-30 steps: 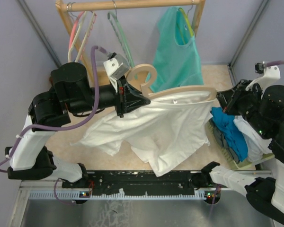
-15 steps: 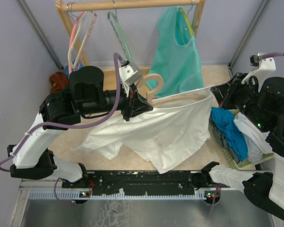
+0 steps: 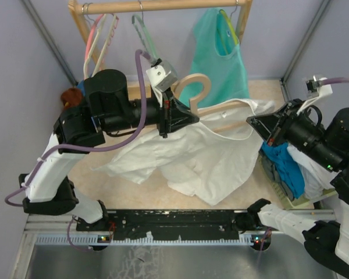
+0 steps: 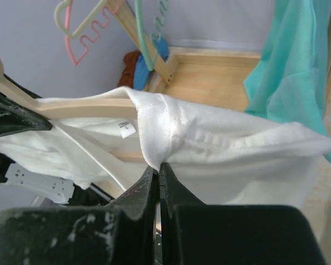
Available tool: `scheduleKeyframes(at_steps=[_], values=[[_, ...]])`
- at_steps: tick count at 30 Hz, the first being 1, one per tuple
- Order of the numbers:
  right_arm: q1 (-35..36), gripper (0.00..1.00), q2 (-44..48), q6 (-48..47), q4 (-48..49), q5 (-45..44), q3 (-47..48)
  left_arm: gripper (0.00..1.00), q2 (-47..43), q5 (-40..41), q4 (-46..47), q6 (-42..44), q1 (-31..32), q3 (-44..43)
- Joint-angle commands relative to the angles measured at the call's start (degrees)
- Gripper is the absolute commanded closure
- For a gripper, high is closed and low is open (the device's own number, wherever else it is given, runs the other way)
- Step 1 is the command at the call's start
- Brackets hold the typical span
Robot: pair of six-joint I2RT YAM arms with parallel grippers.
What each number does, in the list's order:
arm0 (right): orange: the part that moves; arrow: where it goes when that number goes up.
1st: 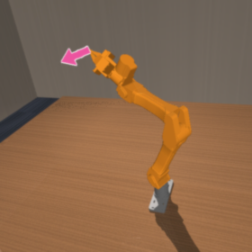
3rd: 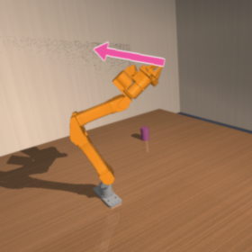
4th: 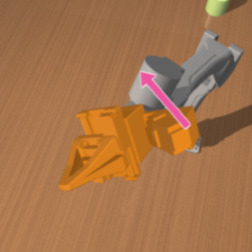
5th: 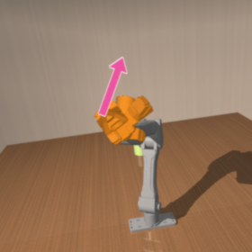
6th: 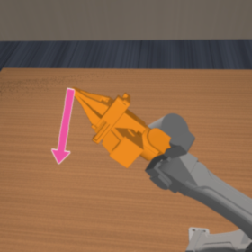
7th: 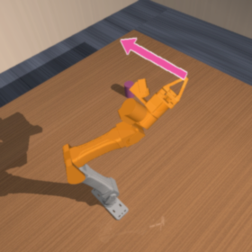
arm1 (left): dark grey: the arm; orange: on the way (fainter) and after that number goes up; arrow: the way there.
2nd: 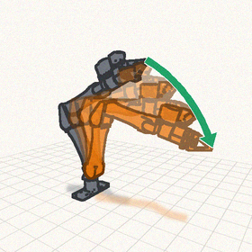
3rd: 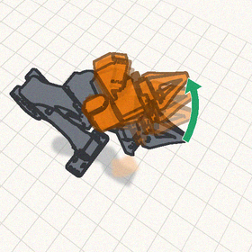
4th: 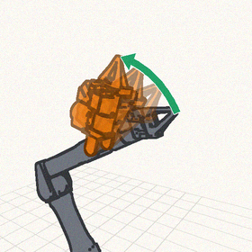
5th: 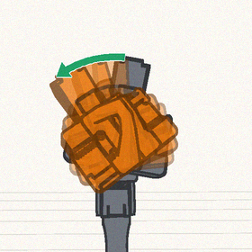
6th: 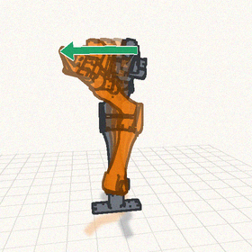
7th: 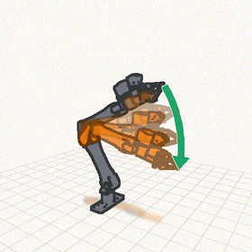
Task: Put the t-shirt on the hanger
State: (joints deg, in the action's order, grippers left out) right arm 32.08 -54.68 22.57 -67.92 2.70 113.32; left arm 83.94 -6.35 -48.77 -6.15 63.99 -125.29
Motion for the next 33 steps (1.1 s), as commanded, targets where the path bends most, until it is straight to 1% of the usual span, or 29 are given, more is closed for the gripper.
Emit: scheduleKeyframes(at_steps=[1,6,7,8,9,11,13,14,16,18,22,24,27,30,31,33], values=[[-0.2,1.0,-1.8,0.4,7.2,6.9,4.2,1.0,4.0,-8.2,6.5,1.1,-0.1,-10.5],[-0.2,1.0,-5.6,0.5,9.7,13.5,11.4,1.0,2.4,-15.8,12.0,-0.3,-0.1,-8.4],[-0.2,0.98,-5.9,0.9,10.7,15.3,11.6,1.0,2.0,-16.1,12.3,-0.4,-0.2,-8.1],[-0.2,0.93,-5.8,1.2,11.3,17.1,11.3,1.0,1.8,-15.7,11.9,-0.4,-0.2,-7.8],[-0.2,0.85,-5.5,1.4,11.7,18.7,10.7,1.0,1.3,-14.9,11.1,-0.1,-0.1,-7.3],[-0.2,0.61,-3.8,1.8,12.5,21.4,7.7,1.0,-0.7,-13.7,10.8,0.1,-0.1,-3.9],[-0.2,0.43,-1.6,1.8,12.5,22.6,3.4,1.0,-3.8,-13.3,11.8,0.1,-0.1,1.6],[-0.2,0.38,-0.4,1.7,12.3,23.0,1.7,1.0,-5.2,-13.0,12.1,0.0,-0.1,4.1],[-0.2,0.33,1.8,1.3,12.6,25.1,-1.6,1.0,-7.9,-12.2,11.9,-0.3,-0.1,8.8],[-0.2,0.31,3.5,1.5,13.1,27.8,-4.1,1.0,-11.4,-11.4,11.9,-0.7,-0.1,14.6],[-0.2,0.31,4.0,1.5,13.0,33.1,-5.5,1.0,-16.9,-10.1,11.8,-2.3,-0.1,22.7],[-0.2,0.31,3.9,0.8,11.8,32.7,-5.0,1.0,-18.8,-9.9,11.0,-3.0,-0.1,25.2],[-0.2,0.33,3.4,-1.0,8.5,29.5,-3.1,1.0,-21.2,-10.3,9.3,-4.1,-0.1,27.1],[-0.2,0.36,4.0,-1.9,7.8,28.0,-3.7,1.0,-22.9,-10.0,7.8,-4.9,-0.1,28.2],[-0.2,0.39,4.5,-1.7,8.7,28.2,-4.9,1.0,-23.3,-9.8,7.4,-5.0,-0.1,28.4],[-0.2,0.48,5.0,-0.8,11.2,29.7,-7.7,1.0,-23.7,-9.4,7.1,-5.0,-0.1,29.0]])
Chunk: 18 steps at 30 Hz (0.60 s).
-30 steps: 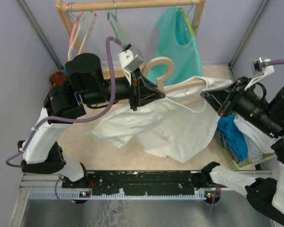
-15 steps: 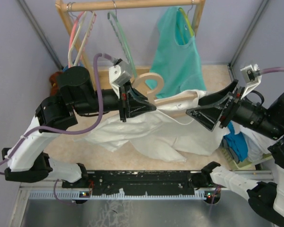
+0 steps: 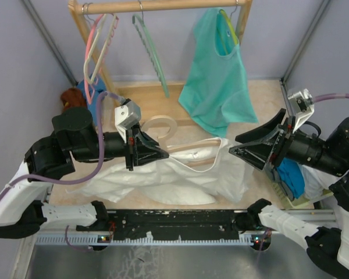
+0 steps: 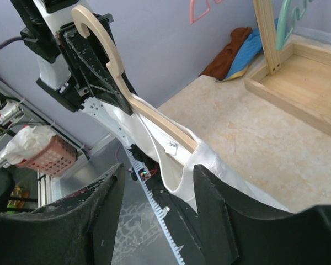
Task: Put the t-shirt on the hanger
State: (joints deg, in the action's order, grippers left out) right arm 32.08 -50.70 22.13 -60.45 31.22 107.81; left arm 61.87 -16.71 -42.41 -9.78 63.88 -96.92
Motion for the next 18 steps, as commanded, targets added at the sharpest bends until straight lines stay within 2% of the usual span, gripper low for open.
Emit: scheduleKeyframes(at_steps=[1,6,7,8,9,12,18], values=[[-0.2,0.5,1.1,0.1,5.0,1.9,-3.7,1.0,-1.7,1.0,0.8,-1.4,0.0,0.8],[-0.2,0.52,0.6,-1.0,3.0,-1.2,-4.5,1.0,-1.4,1.0,0.9,-1.0,0.0,0.6],[-0.1,0.62,0.5,-1.9,1.5,-2.6,-3.8,1.0,-1.2,1.0,0.4,-0.9,0.0,0.2],[-0.2,0.68,0.4,-3.0,-0.3,-4.6,-3.0,1.0,-1.0,1.1,-0.1,-0.7,0.0,-0.2],[-0.2,0.69,0.5,-3.8,-1.6,-6.7,-2.6,1.0,-0.8,1.1,-0.5,-0.6,0.0,-0.6],[-0.2,0.69,1.6,-5.4,-3.4,-11.3,-2.6,1.0,-0.3,0.3,-1.2,-0.9,0.0,-1.4],[-0.2,0.6,4.1,-7.1,-4.6,-12.9,-5.3,1.0,-0.1,-2.0,-1.7,-1.8,0.0,-1.5]])
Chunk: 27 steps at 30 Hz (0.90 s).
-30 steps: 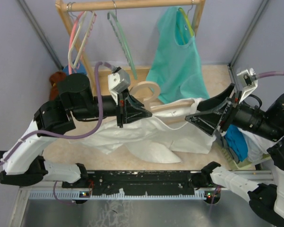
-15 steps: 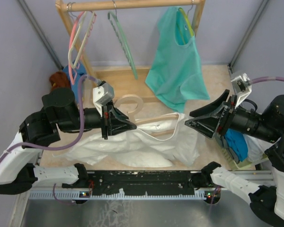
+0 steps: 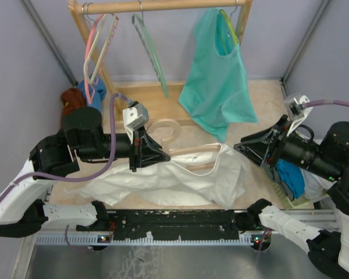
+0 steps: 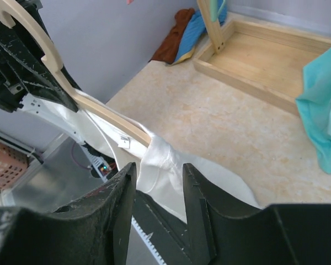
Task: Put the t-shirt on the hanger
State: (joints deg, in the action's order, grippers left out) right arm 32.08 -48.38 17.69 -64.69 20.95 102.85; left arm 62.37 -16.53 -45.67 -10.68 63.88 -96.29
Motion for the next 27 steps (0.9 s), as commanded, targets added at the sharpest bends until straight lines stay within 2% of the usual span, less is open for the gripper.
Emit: scheduleKeyframes(at_steps=[1,10,14,19,27], values=[[-0.2,0.6,2.1,-3.1,-0.5,-1.8,-1.3,1.0,-0.5,-2.8,1.6,-0.9,0.0,-2.2],[-0.2,0.64,7.2,-2.7,0.1,3.5,-10.5,1.0,-0.1,-7.1,2.2,-1.5,0.0,-2.0],[-0.2,0.69,8.0,-3.0,0.6,6.7,-11.3,1.0,0.8,-9.0,2.2,-1.5,0.0,-1.9],[-0.2,0.7,7.9,-3.9,0.7,8.8,-11.6,1.0,1.3,-10.2,2.7,-1.6,0.0,-2.0],[-0.2,0.84,8.6,-4.3,2.0,13.2,-14.8,1.0,2.3,-12.5,3.3,-1.6,0.0,-3.2]])
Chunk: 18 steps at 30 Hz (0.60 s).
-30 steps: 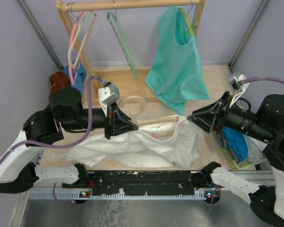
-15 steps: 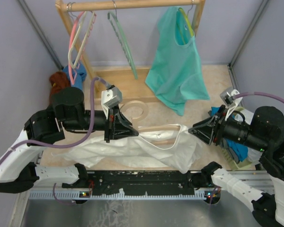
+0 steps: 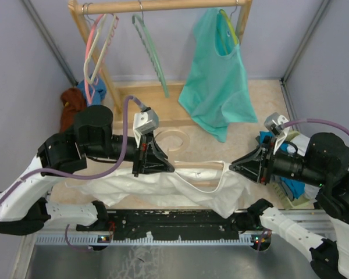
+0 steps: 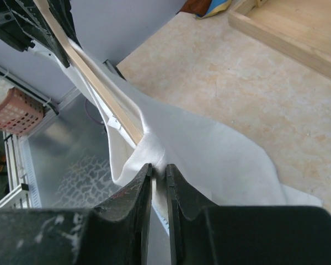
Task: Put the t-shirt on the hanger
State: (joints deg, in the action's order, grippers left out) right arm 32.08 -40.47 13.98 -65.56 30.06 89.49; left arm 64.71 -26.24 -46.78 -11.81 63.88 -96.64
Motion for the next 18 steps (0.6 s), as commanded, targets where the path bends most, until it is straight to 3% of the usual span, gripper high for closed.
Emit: scheduleKeyframes(at_steps=[1,18], values=[[-0.2,0.85,1.0,-0.4,3.3,4.9,-1.9,1.0,0.2,-2.9,4.5,-0.4,0.0,-3.0],[-0.3,0.84,2.9,2.4,8.4,14.9,-5.3,1.0,2.8,-3.7,5.4,0.0,0.0,-5.5]])
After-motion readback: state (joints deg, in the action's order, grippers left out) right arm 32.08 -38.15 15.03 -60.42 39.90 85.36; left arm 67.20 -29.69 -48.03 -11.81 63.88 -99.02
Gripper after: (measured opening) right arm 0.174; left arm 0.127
